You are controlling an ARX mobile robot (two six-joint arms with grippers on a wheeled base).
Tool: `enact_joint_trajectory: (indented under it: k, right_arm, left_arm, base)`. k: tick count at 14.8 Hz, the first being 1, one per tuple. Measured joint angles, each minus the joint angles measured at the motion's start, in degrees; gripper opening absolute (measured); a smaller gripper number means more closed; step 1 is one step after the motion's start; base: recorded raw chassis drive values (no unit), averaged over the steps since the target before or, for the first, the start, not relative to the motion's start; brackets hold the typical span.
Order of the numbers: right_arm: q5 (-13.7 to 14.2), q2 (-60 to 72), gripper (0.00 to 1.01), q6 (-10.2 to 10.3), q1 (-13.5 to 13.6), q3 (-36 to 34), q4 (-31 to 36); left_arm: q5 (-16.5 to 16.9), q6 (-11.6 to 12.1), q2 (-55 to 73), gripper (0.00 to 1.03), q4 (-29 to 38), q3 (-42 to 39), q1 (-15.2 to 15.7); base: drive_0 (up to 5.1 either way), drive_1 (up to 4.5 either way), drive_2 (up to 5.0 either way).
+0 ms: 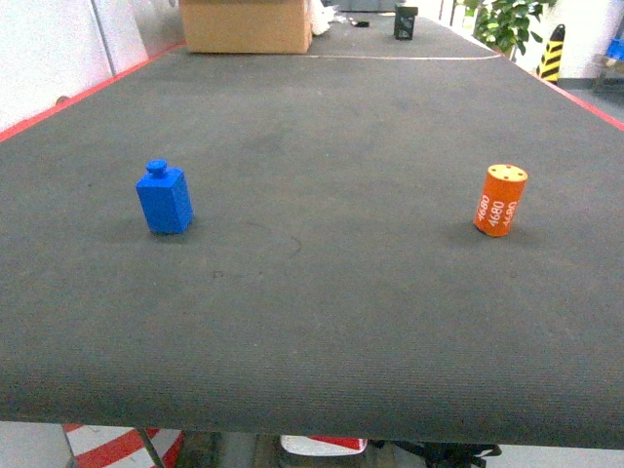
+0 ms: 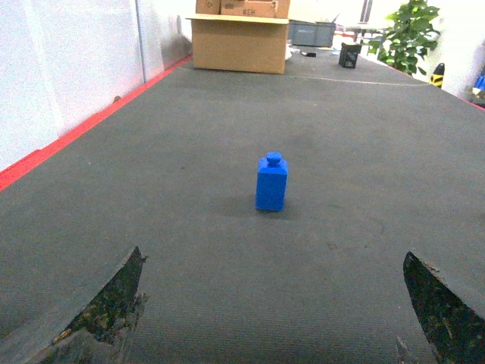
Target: Sort blue parts and orange caps into right shelf containers
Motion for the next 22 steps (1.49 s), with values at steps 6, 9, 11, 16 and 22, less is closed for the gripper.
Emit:
enact_joint_trajectory:
  k: [6, 9, 11, 16, 22]
  right_arm:
    - [0.0, 0.0, 0.98, 0.0, 0.0, 0.0, 0.0]
    - [0.0, 0.0, 0.98, 0.0, 0.0, 0.0, 0.1]
    - [0.0, 0.0, 0.98, 0.0, 0.0, 0.0, 0.0]
    - [0.0, 0.0, 0.98, 0.0, 0.0, 0.0, 0.0]
    - [0.0, 0.0, 0.98, 0.0, 0.0, 0.0, 0.0]
  left_arm:
    - [0.0, 0.0, 0.0, 0.98, 0.0, 0.0, 0.0]
    - [0.0, 0.0, 0.0, 0.98, 0.1, 0.0, 0.0]
    - [0.0, 0.0, 0.0, 0.98, 0.0, 0.0, 0.0]
    - [0.0, 0.0, 0.0, 0.98, 0.0, 0.0, 0.0]
    - [0.0, 0.0, 0.0, 0.98, 0.0, 0.0, 0.0]
  base:
    - [0.0, 0.00, 0.0]
    - [0.0, 0.00, 0.0]
    - [0.0, 0.00, 0.0]
    - [0.0, 0.00, 0.0]
    - [0.0, 0.00, 0.0]
